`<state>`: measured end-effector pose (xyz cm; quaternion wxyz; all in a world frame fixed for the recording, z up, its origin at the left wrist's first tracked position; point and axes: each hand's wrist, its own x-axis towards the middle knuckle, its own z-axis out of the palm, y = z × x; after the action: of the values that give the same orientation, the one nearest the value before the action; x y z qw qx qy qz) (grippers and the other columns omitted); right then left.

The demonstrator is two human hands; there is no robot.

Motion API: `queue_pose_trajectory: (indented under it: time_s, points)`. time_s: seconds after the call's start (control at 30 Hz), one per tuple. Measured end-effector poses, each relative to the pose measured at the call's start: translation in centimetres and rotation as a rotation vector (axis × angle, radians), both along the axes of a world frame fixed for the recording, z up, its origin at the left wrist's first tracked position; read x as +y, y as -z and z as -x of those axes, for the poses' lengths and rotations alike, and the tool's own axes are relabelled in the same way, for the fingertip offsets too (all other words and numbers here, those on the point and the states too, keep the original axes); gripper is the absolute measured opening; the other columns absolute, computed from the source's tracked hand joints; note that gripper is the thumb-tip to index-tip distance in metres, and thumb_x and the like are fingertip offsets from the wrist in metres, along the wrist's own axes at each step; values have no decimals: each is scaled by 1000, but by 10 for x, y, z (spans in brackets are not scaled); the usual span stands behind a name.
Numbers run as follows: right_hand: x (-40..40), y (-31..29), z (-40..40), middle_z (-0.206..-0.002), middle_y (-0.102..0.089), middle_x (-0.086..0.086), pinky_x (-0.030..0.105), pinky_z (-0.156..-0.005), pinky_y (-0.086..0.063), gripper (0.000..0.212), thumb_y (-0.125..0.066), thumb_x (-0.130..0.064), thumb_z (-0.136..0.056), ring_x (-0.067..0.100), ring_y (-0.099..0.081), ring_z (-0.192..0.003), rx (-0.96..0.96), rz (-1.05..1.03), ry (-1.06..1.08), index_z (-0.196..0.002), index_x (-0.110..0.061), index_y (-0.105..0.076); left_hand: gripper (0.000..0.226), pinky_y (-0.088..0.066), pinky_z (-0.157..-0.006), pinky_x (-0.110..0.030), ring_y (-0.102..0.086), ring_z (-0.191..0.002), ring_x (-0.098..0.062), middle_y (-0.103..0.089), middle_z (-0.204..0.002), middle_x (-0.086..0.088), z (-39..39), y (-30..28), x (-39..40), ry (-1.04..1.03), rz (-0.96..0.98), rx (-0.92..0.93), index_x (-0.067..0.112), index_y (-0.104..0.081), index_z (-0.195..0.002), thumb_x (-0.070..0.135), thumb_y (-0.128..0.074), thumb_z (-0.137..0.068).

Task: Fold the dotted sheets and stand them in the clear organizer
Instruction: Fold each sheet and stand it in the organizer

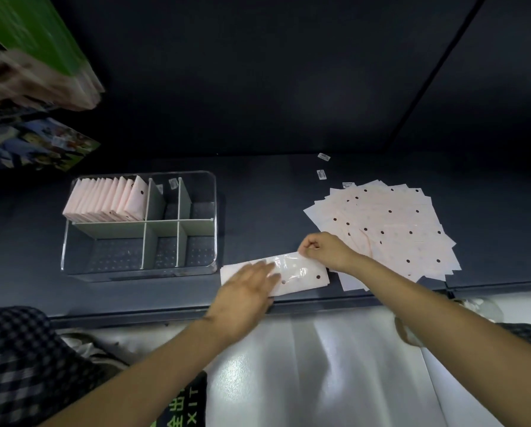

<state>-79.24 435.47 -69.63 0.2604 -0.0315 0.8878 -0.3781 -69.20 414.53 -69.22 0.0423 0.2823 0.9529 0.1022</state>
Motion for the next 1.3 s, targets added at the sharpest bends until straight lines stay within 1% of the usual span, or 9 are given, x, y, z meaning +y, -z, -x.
queue_pose_trajectory:
  time_s: [0.13,0.23,0.37,0.43,0.7,0.83,0.93,1.1,1.3]
  points:
    - [-5,10,-12,-112,-63,5,33,-95,-41,21,-56,-20,-91,24,-51,-109,358,-347,-82,-109,-14,-65,71,19,-113,-34,19,-144,-21,18,-158,-1,-18,36,2,-1,201,-156,19,11,-150,48,-29,-100]
    - [-12,15,-43,-131,-55,8,33,-105,-36,32,-49,-16,-95,27,-48,-123,583,-274,-216,-126,-10,-56,74,24,-109,-42,36,-134,-24,31,-151,0,-21,48,1,-9,251,-172,23,24,-145,56,-24,-98]
    - [-20,31,-86,-149,-37,7,36,-117,-20,45,-47,-20,-98,21,-32,-139,613,-239,-534,-141,-8,-40,76,25,-109,-49,41,-130,-28,36,-148,1,-19,56,-3,-12,250,-201,28,27,-142,60,-24,-96]
    - [-10,37,-95,-146,-41,8,42,-113,-27,48,-56,-20,-94,23,-37,-136,669,-315,-573,-138,-7,-44,75,24,-109,-52,40,-132,-30,37,-148,1,-17,58,-8,4,239,-196,33,31,-138,61,-24,-95]
    - [38,32,-77,-112,-70,4,33,-78,-58,35,-84,-6,-67,18,-68,-99,825,-278,-416,-100,-10,-74,63,21,-110,-47,23,-142,-27,19,-157,-1,-10,55,-21,30,181,-179,34,-7,-150,58,-29,-96]
    - [41,28,-69,-100,-73,8,29,-58,-59,32,-88,-2,-53,21,-71,-87,857,-424,-565,-82,-5,-73,54,14,-115,-45,16,-145,-21,9,-160,2,-11,49,-13,-62,134,-217,35,-20,-146,54,-31,-97]
    - [30,18,-66,-69,-68,6,25,-47,-52,21,-80,1,-52,23,-65,-61,947,-466,-620,-60,-8,-63,49,6,-116,-43,2,-146,-21,-6,-159,-2,-16,44,-5,-159,115,-169,32,-31,-141,52,-35,-96]
    - [11,-2,-88,-59,-58,-2,22,-54,-44,14,-73,-16,-67,18,-56,-57,1062,-353,-650,-62,-13,-60,50,-19,-104,-33,-26,-133,-21,-30,-147,2,-21,39,3,-219,50,-105,26,-41,-136,53,-40,-93]
    - [-26,-20,-118,-74,-67,-5,23,-66,-49,17,-66,-33,-85,15,-64,-74,758,-222,-469,-85,-15,-67,34,-30,-91,-27,-42,-117,-16,-49,-126,9,-24,36,4,-217,-92,-84,25,-57,-122,42,-45,-95]
